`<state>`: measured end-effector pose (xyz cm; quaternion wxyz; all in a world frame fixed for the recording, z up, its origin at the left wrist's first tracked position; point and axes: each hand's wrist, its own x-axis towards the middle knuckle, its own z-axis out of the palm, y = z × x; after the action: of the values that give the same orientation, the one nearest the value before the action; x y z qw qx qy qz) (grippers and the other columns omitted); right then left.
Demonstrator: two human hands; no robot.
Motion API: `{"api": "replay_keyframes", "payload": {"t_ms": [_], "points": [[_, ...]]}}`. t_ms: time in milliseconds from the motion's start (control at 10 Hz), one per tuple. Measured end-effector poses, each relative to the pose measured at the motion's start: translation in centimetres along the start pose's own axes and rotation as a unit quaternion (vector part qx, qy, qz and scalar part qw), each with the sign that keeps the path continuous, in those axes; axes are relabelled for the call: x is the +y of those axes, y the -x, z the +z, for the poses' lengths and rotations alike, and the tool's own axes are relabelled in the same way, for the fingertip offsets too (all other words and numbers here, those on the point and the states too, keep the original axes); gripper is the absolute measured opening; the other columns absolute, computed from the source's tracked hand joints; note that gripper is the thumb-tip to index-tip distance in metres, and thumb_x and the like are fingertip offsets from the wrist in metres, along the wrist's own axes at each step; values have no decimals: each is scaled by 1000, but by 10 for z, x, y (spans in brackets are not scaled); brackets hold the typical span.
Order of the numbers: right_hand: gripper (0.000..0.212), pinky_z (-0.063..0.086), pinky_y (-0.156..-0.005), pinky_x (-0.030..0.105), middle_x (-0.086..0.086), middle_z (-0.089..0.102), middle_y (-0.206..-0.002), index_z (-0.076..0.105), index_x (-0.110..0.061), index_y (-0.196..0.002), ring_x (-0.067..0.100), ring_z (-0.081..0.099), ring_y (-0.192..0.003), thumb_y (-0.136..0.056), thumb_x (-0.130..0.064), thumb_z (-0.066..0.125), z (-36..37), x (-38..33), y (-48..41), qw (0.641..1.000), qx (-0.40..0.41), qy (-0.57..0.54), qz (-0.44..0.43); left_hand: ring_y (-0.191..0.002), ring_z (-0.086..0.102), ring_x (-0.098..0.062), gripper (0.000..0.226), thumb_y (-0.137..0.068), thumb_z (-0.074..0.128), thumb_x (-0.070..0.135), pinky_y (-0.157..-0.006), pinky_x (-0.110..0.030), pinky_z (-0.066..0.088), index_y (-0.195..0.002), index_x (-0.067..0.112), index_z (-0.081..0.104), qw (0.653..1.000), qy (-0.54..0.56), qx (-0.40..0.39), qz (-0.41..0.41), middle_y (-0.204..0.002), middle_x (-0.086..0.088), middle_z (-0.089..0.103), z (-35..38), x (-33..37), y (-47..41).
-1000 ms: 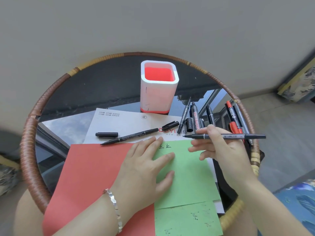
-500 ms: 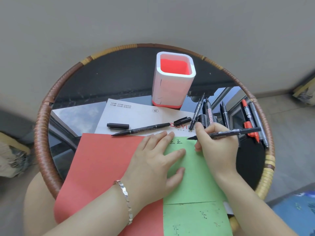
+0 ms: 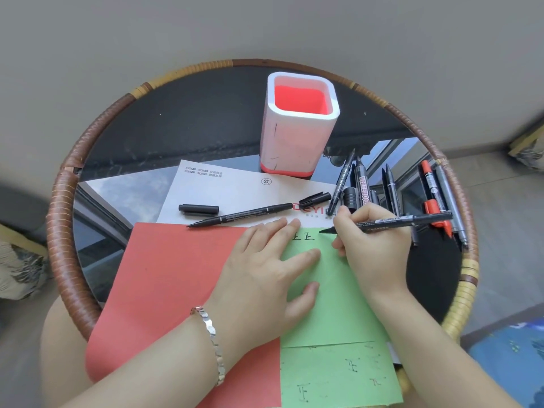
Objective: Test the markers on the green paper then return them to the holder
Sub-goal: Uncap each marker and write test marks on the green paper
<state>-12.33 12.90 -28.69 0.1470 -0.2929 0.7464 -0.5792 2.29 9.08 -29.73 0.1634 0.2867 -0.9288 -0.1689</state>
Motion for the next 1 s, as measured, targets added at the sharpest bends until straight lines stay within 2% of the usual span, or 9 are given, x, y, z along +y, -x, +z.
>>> {"api": "replay_keyframes", "payload": {"t_ms": [200, 300, 500, 600, 800, 900, 1000], "points": [[33, 43, -45, 22, 3, 57, -38, 49, -5, -49, 15, 49, -34, -77, -13, 62, 0, 1, -1, 1000, -3, 4, 2, -113, 55, -30, 37, -74, 50, 43, -98, -38, 31, -101, 26, 70, 1000, 0, -6, -5, -122, -12, 61, 0, 1, -1], [33, 45, -49, 26, 6, 57, -39, 49, -3, -49, 16, 51, -35, -78, -13, 62, 0, 1, 0, 1000, -9, 10, -5, -113, 55, -30, 37, -74, 50, 43, -98, -37, 31, -101, 26, 70, 1000, 1, -6, -5, -122, -12, 61, 0, 1, -1], [31, 50, -53, 43, 12, 54, -39, 46, -3, -50, 14, 49, -35, -76, -9, 61, 0, 2, -1, 1000, 6, 9, -8, -113, 55, -29, 38, -74, 50, 43, -98, -38, 32, -101, 26, 69, 1000, 1, -8, -7, -122, -12, 61, 0, 1, -1], [32, 50, -54, 40, 4, 54, -35, 46, -4, -49, 11, 49, -34, -77, -9, 61, -1, 1, -1, 1000, 2, 5, 2, -114, 55, -30, 37, -74, 50, 43, -97, -38, 32, -102, 26, 69, 1000, 1, -8, -6, -122, -12, 61, 0, 0, 0], [31, 48, -53, 36, 2, 53, -34, 47, -2, -49, 6, 48, -32, -76, -8, 61, 0, 0, 0, 1000, -7, 9, 0, -114, 54, -29, 37, -74, 50, 43, -98, -39, 32, -102, 27, 69, 1000, -1, -8, -5, -122, -12, 60, 1, 0, 0], [31, 43, -52, 29, 12, 52, -39, 45, 1, -49, 5, 46, -30, -75, -4, 60, -1, -1, 0, 1000, -12, 17, -14, -114, 54, -29, 37, -74, 50, 43, -98, -38, 32, -102, 27, 69, 1000, -2, -7, -5, -122, -12, 60, 1, 1, 0], [30, 42, -52, 27, 16, 52, -40, 45, 2, -49, 4, 45, -29, -74, -4, 60, -1, -2, 1, 1000, -11, 21, -16, -114, 54, -29, 37, -74, 51, 43, -98, -38, 32, -102, 27, 69, 1000, 1, -6, -6, -122, -12, 60, 1, 1, 0]]}}
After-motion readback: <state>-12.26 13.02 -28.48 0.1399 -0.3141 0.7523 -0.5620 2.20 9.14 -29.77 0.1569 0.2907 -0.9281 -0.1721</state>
